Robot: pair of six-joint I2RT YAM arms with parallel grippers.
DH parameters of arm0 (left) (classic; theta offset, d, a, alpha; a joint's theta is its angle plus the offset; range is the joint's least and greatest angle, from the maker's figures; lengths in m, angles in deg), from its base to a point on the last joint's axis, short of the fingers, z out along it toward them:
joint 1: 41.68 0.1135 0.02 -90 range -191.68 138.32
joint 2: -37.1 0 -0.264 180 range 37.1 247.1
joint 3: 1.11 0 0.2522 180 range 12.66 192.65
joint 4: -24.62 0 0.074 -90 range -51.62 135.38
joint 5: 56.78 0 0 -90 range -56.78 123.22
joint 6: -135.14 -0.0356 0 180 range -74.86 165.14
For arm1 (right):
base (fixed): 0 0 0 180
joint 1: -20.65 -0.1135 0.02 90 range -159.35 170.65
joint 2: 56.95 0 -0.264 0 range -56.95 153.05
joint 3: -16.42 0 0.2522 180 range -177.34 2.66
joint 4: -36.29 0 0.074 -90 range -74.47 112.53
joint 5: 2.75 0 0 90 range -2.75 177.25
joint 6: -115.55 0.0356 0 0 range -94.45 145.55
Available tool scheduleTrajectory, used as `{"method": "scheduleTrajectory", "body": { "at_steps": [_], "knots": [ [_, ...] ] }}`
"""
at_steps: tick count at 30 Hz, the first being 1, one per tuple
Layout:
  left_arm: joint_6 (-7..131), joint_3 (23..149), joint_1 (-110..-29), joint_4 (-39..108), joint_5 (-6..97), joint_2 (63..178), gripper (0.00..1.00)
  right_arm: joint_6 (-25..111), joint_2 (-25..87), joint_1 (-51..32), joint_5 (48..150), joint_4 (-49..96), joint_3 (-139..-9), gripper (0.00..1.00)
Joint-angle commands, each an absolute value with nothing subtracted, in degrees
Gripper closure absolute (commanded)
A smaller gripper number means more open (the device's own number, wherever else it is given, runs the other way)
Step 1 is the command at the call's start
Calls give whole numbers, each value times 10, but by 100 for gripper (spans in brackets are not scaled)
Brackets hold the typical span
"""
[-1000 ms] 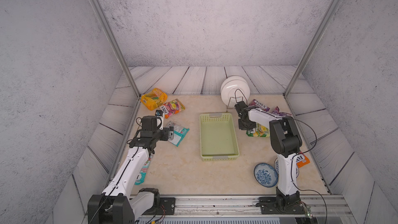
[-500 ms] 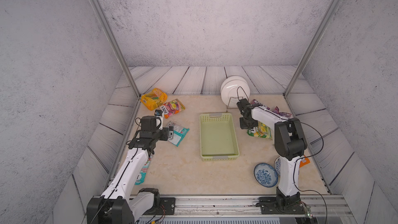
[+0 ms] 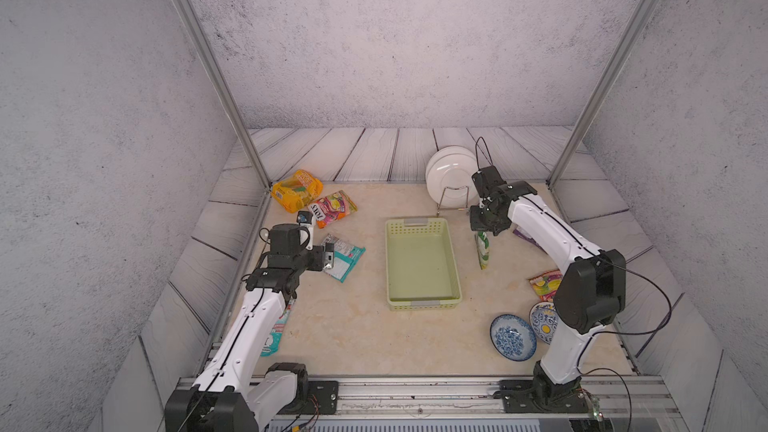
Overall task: Put the candies in the basket
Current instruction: Pick up the candy at the center of the board, then place the candy in the basket.
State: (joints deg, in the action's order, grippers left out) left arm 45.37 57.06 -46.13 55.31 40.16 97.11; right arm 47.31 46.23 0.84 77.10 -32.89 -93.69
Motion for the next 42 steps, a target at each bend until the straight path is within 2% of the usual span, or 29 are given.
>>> {"method": "scheduleTrajectory", "body": {
  "at_steps": [1, 11, 20, 33, 42],
  "knots": [
    [457, 581, -454, 554, 405, 967, 2, 465, 413, 7, 814, -352, -974, 100],
    [452, 572, -451, 547, 395, 966, 2, 486, 413, 6, 952, -384, -1080, 100],
    [448, 565, -453, 543, 386, 967, 2, 545, 408, -1, 1079, -322, -1089, 100],
    [460, 585, -450, 554, 402, 980, 2, 597, 429, -19, 1143, -270, -1046, 100],
    [456, 576, -455, 548, 391, 977, 2, 590, 444, -25, 1104, -263, -1004, 100]
  ]
}}
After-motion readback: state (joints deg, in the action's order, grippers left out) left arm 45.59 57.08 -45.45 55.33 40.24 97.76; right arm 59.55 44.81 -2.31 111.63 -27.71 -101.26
